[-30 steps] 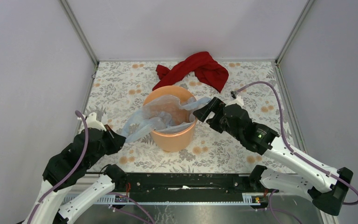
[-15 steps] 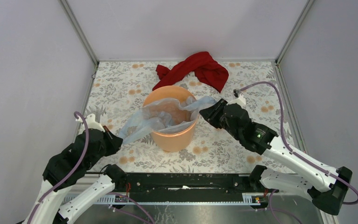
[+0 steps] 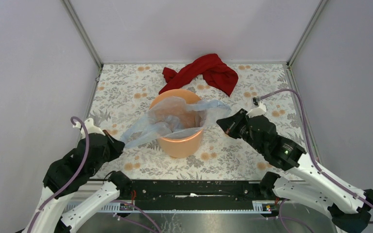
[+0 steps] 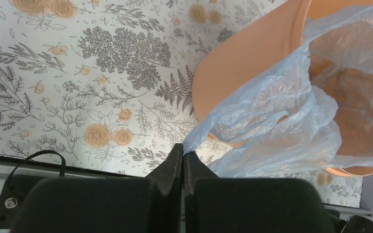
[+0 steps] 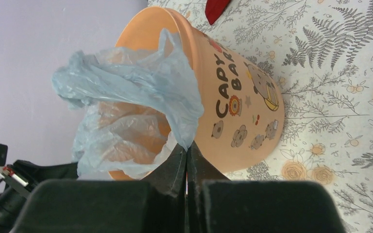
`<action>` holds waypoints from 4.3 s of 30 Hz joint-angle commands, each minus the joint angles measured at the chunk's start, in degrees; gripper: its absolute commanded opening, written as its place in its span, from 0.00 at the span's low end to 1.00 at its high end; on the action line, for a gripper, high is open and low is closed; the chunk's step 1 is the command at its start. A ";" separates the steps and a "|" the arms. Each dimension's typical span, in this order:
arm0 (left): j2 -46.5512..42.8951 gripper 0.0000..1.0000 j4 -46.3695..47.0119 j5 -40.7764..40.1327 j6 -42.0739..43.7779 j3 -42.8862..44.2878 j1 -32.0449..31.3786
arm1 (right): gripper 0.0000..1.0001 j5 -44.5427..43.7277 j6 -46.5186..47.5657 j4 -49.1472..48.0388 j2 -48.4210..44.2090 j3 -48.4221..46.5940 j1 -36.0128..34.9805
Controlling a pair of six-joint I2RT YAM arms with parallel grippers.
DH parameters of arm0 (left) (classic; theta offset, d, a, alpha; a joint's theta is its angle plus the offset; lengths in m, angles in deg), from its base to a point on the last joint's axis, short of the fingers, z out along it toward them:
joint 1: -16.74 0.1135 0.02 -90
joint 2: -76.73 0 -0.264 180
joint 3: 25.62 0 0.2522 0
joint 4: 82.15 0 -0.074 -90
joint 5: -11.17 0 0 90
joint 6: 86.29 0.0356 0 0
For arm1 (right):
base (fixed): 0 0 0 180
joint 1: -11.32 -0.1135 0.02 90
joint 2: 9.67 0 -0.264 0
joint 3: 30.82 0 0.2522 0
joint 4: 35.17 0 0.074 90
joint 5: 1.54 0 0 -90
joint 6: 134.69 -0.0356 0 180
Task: Put the trash bags into the trash bin
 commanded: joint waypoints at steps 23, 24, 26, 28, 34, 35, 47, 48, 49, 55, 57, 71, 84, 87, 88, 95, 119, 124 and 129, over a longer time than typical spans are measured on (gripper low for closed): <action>8.74 0.00 7.99 1.26 -9.68 -4.76 0.03 | 0.00 5.07 17.35 -5.24 -1.81 13.22 0.01; 9.35 0.00 11.12 0.89 -9.12 -5.68 0.02 | 0.01 5.55 19.65 -6.91 -0.52 13.06 0.01; 10.12 0.00 17.10 -1.42 -8.32 -7.75 0.01 | 0.06 6.18 24.06 -8.38 1.88 12.02 0.02; 10.71 0.00 21.78 -2.94 -6.87 -9.72 0.01 | 0.10 6.07 28.23 -8.53 3.64 10.47 0.02; 13.22 0.00 30.06 -5.63 -2.98 -13.30 0.02 | 0.13 3.77 35.84 -8.24 7.43 7.13 0.01; 14.08 0.00 30.09 -6.36 -2.70 -13.39 0.01 | 0.15 3.13 36.42 -8.46 7.96 7.29 0.07; 15.71 0.00 30.87 -13.23 -1.04 -18.36 0.11 | 0.31 -0.25 36.22 2.30 9.11 2.55 0.01; 15.36 0.00 31.96 -12.31 -0.89 -19.24 0.10 | 0.39 0.11 36.02 3.61 8.49 1.96 0.01; 15.08 0.00 32.89 -11.35 -0.82 -19.98 0.10 | 0.45 0.59 35.99 5.27 7.92 1.22 0.02; 14.52 0.00 31.96 -9.21 -1.39 -19.27 0.10 | 0.66 -0.14 40.21 18.94 8.63 -7.93 0.01; 13.54 0.00 32.02 -8.76 -1.55 -18.92 0.17 | 0.70 -0.63 42.93 22.24 9.95 -12.26 0.01; 12.30 0.02 33.05 -7.83 2.05 -18.57 0.12 | 0.83 14.10 66.99 16.91 26.45 -33.58 0.01; 13.15 0.03 27.81 -7.35 -0.15 -17.03 0.11 | 0.48 12.43 61.55 5.04 32.32 -33.23 0.80; 12.49 0.04 27.18 -8.31 -2.29 -18.03 0.10 | 0.45 13.66 60.22 2.29 31.77 -31.96 1.39; 12.17 0.04 27.29 -8.09 -2.61 -18.25 0.15 | 0.41 13.37 60.23 2.43 32.42 -32.07 1.60; 10.14 0.39 21.70 -5.37 -4.10 -13.98 0.10 | 0.07 16.96 58.54 0.13 33.66 -32.17 4.62; 24.55 0.99 23.95 6.75 19.66 15.26 1.06 | 0.03 29.56 53.14 -3.88 32.87 -29.25 11.10; 28.84 0.99 30.35 21.98 23.36 11.51 12.85 | 0.03 36.60 49.90 -3.73 36.19 -31.80 15.42; 28.54 0.99 34.22 29.64 24.01 7.43 19.85 | 0.00 38.11 47.82 -3.42 39.53 -33.81 16.72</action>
